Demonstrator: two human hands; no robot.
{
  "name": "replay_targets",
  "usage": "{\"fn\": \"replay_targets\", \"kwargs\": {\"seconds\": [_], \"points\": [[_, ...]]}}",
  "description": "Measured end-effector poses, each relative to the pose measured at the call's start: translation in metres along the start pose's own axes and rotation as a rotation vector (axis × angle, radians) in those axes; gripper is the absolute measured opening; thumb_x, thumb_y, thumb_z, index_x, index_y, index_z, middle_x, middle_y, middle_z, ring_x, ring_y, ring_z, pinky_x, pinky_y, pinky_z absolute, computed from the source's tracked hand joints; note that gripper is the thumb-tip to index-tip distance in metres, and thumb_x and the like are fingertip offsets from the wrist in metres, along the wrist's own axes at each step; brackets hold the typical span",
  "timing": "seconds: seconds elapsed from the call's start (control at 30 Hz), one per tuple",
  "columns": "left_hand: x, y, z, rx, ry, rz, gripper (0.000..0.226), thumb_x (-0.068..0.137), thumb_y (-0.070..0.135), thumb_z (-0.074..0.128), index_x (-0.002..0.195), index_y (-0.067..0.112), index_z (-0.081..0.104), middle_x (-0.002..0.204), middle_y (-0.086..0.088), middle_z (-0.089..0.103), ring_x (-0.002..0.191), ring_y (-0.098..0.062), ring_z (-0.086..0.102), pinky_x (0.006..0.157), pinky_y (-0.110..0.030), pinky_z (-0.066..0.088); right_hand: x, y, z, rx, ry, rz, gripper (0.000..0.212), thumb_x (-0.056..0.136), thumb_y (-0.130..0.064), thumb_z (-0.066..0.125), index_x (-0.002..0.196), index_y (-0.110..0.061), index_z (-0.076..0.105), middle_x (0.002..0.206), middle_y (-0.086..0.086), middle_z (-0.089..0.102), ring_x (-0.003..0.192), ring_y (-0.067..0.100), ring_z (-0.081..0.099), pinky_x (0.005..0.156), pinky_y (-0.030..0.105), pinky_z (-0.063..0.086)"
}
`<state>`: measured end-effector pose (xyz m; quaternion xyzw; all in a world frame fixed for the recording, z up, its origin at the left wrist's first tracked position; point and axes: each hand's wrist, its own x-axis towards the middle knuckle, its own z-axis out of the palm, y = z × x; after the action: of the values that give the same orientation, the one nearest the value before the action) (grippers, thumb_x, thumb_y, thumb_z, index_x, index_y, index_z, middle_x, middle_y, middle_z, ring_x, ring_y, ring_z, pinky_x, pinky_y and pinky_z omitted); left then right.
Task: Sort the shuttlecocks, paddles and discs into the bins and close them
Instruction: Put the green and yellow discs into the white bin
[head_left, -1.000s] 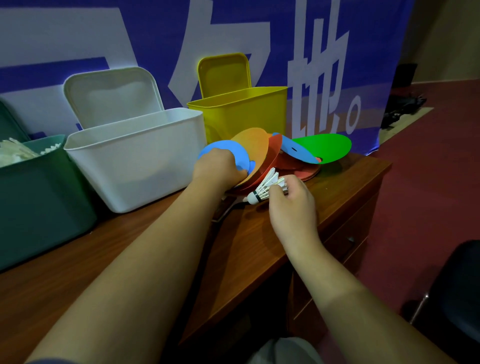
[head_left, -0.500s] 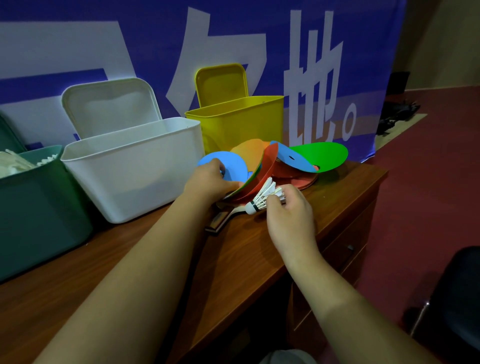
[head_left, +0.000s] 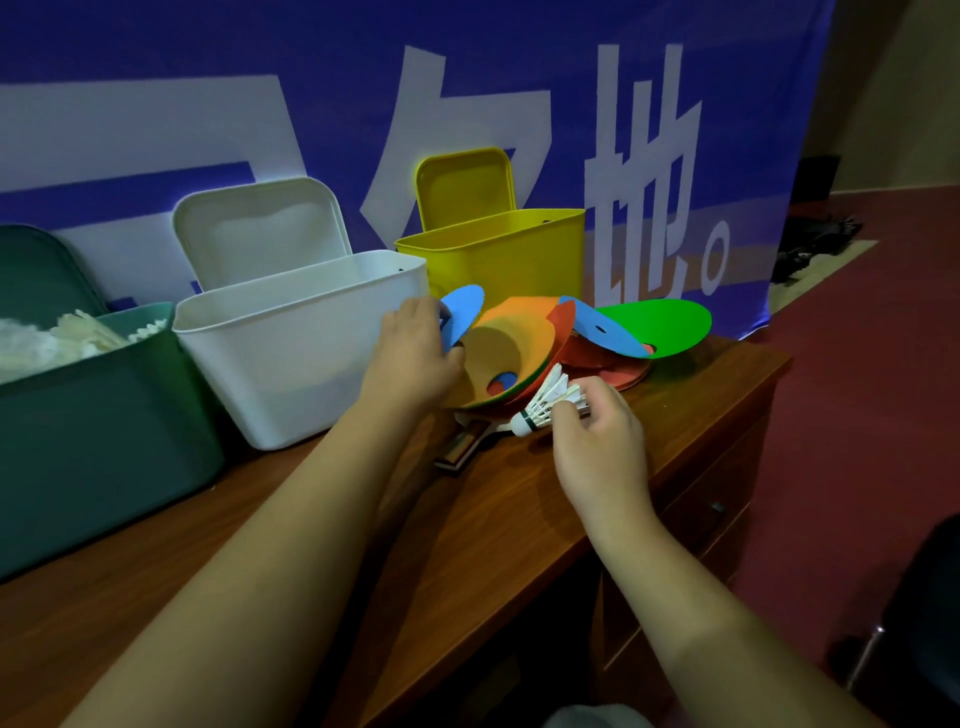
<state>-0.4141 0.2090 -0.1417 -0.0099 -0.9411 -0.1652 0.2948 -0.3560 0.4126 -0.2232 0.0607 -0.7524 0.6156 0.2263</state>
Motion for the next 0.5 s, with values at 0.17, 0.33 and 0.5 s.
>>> {"fn": "replay_targets", "kwargs": {"seconds": [0.17,0.33,0.5], "points": [[-0.044,-0.026,-0.049,0.04,0.064,0.071,0.021,0.101,0.022,0.054,0.118,0.015,0.063,0.112,-0.012,0.066,0.1,-0.034,0.061,0.078,-0.042,0.047,-0.009,-0.015,0.003,-0.021,-0.064,-0.137,0.011,0.096,-0.019,0.058,0.094,-0.028,0.065,0.1,-0.011,0.06,0.084,0.009,0.06,0.063,0.017,0.04],[-0.091,-0.056,-0.099,0.043,0.107,0.001,0.022,0.099,0.016,0.055,0.117,0.018,0.067,0.107,-0.007,0.066,0.095,-0.028,0.06,0.077,-0.04,0.049,-0.03,-0.048,0.042,0.034,-0.127,-0.178,0.009,0.096,-0.021,0.059,0.098,-0.025,0.068,0.1,-0.009,0.061,0.087,0.013,0.062,0.07,0.029,0.047],[-0.145,-0.098,-0.155,0.078,0.2,-0.083,0.018,0.098,0.019,0.056,0.112,0.026,0.066,0.097,0.004,0.061,0.085,-0.02,0.058,0.072,-0.045,0.055,-0.06,-0.091,0.102,0.082,-0.296,-0.295,0.013,0.098,-0.024,0.063,0.109,-0.03,0.068,0.105,-0.011,0.066,0.088,0.011,0.065,0.075,0.031,0.054]]}}
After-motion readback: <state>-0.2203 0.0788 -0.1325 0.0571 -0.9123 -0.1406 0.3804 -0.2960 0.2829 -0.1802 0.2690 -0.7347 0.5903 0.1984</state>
